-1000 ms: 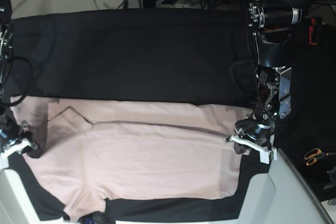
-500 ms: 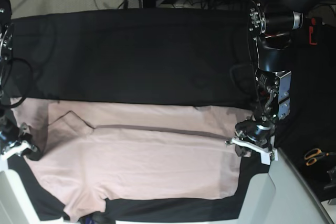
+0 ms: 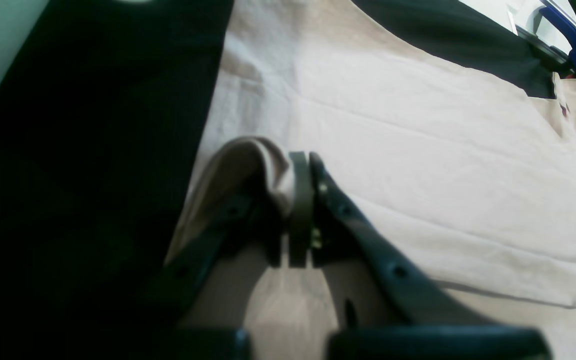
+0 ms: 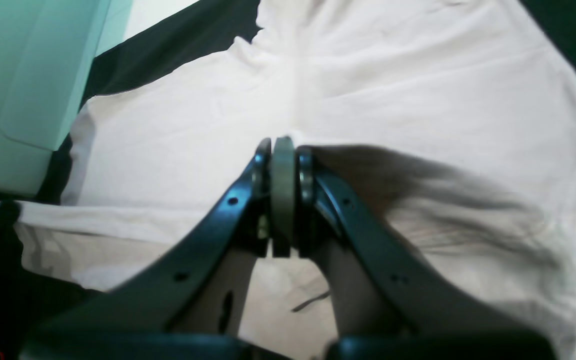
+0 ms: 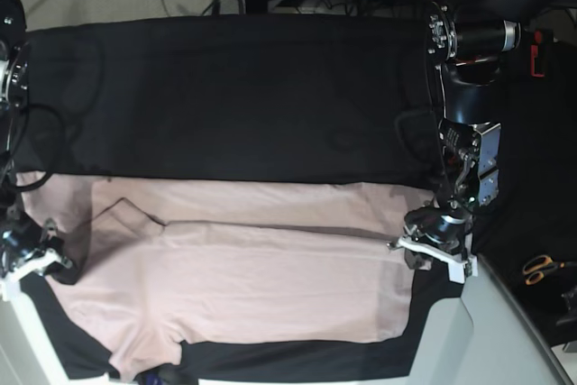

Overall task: Fold the T-shirt properly
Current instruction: 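Lift the shoulder edge with both grippers and fold it over toward the hem, then lower the folded edge onto the shirt and open both grippers, then grasp the folded edge with both grippers and drag it away from the hem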

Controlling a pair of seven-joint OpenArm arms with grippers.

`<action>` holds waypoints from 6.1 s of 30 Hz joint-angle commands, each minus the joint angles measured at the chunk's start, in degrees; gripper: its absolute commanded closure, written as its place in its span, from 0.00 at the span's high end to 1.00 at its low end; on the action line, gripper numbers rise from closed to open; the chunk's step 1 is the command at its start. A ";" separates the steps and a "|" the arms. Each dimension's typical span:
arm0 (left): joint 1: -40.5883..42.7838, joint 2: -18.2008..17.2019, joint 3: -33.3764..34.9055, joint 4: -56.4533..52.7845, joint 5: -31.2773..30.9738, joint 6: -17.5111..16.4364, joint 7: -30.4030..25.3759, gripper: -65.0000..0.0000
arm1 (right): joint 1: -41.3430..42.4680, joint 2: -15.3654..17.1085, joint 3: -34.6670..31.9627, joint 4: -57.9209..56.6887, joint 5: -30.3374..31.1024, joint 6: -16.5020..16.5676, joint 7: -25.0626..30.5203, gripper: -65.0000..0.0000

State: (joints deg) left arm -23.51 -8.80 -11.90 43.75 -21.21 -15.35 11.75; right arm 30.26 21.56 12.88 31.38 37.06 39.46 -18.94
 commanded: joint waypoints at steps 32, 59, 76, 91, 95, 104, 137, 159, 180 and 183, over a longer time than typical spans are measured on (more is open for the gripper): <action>8.61 -3.55 -0.10 23.46 -1.16 -0.43 5.70 0.63 | -12.99 1.87 12.83 18.60 21.71 0.54 -7.13 0.76; 28.03 -4.35 -7.48 24.96 -16.28 -0.60 10.71 0.62 | -10.88 -2.09 21.09 -8.39 23.91 -19.64 1.49 0.69; 24.25 1.02 -8.10 21.97 -16.72 -0.60 10.63 0.62 | -11.05 -2.35 21.01 -8.39 23.91 -19.64 1.22 0.00; 13.00 3.39 -19.26 4.74 -16.19 -0.60 10.27 0.62 | -11.49 -2.27 20.92 -8.39 23.91 -19.64 1.14 0.00; 12.03 3.22 -19.44 4.21 -16.19 -0.60 10.27 0.62 | -11.49 -2.27 20.92 -8.39 23.91 -19.64 1.14 0.00; 7.46 3.13 -19.26 -0.19 -16.19 -0.51 10.27 0.62 | -11.49 -2.18 20.92 -8.39 23.91 -19.64 1.14 0.00; 9.05 1.63 -11.35 -0.89 -16.19 -0.34 10.71 0.00 | -12.46 -0.24 20.92 -8.03 23.91 -19.90 1.14 0.00; 36.21 1.46 -11.26 29.97 -16.81 6.78 10.80 0.00 | -31.10 -2.88 25.58 14.29 24.17 -20.08 -12.31 0.00; 52.21 1.28 -11.44 41.92 -16.63 6.96 10.63 0.00 | -46.57 -5.96 26.90 25.72 24.35 -19.81 -15.21 0.00; 53.79 1.37 -11.44 44.21 -16.63 6.96 10.63 0.00 | -47.10 -6.66 26.90 25.72 24.35 -19.73 -16.71 0.00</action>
State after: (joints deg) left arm 29.80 -6.87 -22.85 87.02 -37.69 -8.73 23.38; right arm -16.40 14.24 39.40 56.60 61.54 20.01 -34.83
